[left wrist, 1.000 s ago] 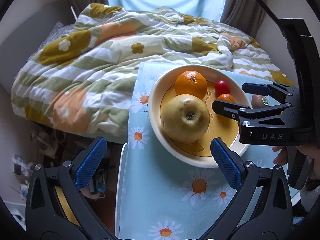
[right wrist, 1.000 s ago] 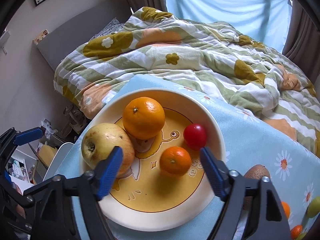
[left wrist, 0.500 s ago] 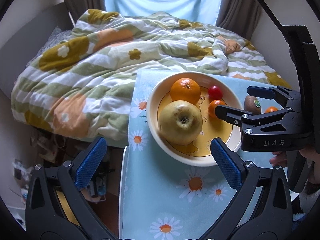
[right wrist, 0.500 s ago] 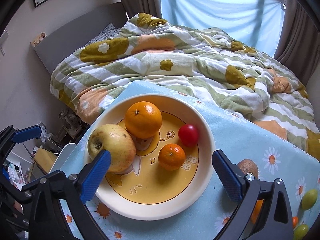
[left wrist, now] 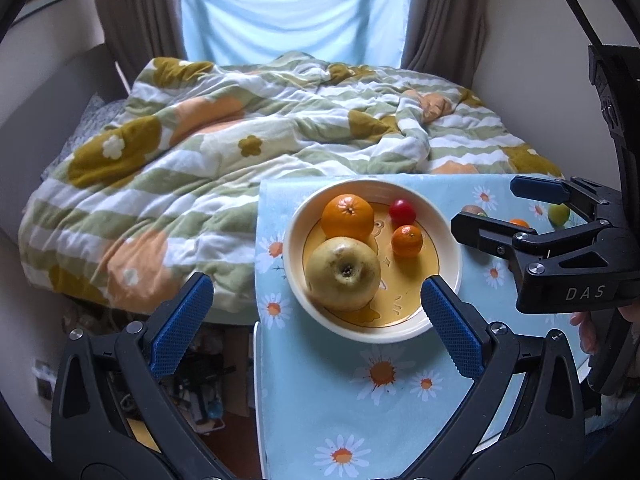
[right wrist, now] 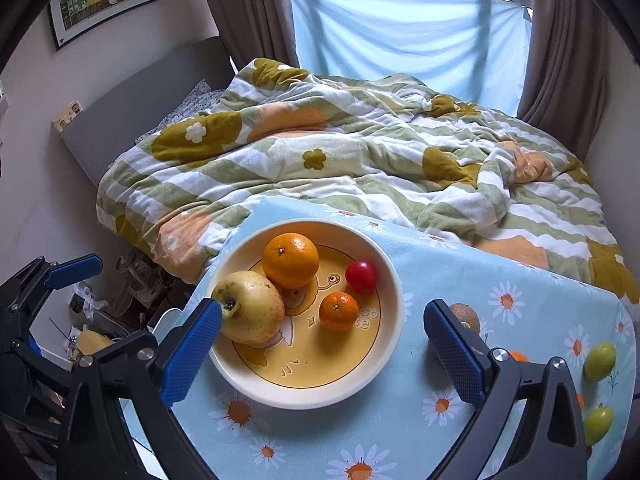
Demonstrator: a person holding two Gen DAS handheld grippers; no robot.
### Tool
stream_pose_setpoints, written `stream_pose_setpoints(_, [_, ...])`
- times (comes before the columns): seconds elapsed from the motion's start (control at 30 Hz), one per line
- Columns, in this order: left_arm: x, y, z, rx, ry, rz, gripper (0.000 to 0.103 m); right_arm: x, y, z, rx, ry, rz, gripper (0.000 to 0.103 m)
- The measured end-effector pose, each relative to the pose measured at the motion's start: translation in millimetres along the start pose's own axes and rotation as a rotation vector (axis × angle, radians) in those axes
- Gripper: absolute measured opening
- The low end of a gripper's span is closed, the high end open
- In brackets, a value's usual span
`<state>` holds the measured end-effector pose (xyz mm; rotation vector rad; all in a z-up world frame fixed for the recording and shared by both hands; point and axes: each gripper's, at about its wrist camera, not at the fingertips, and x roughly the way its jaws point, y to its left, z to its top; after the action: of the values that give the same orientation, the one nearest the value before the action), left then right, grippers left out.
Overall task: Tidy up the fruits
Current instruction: 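Move both open grippers back toward the remaining fruit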
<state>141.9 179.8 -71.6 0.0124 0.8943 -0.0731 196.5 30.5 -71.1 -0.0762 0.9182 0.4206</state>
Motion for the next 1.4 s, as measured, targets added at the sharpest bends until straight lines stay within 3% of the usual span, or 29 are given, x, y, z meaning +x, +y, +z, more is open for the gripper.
stream_pose_setpoints(0.23, [-5, -11, 10, 0.073, -0.012, -0.088, 0.103, -34, -14, -6, 0.089, -0.030, -0.103, 0.101])
stream_pose_setpoints(0.4, [-4, -28, 16, 0.113, -0.014, -0.104, 0.103, -58, -36, -17, 0.151, -0.036, -0.156, 0.101])
stream_pose_setpoints(0.7, [-1, -91, 26, 0.114, -0.040, -0.127, 0.103, -99, -96, -49, 0.201, -0.071, -0.222, 0.101])
stream_pose_setpoints(1.0, [22, -172, 29, 0.083, -0.017, -0.119, 0.103, -109, -164, -77, 0.130, -0.040, -0.206, 0.101])
stream_pose_setpoints(1.4, [83, -246, 13, 0.049, 0.048, -0.096, 0.103, -70, -229, -110, -0.009, 0.041, -0.098, 0.100])
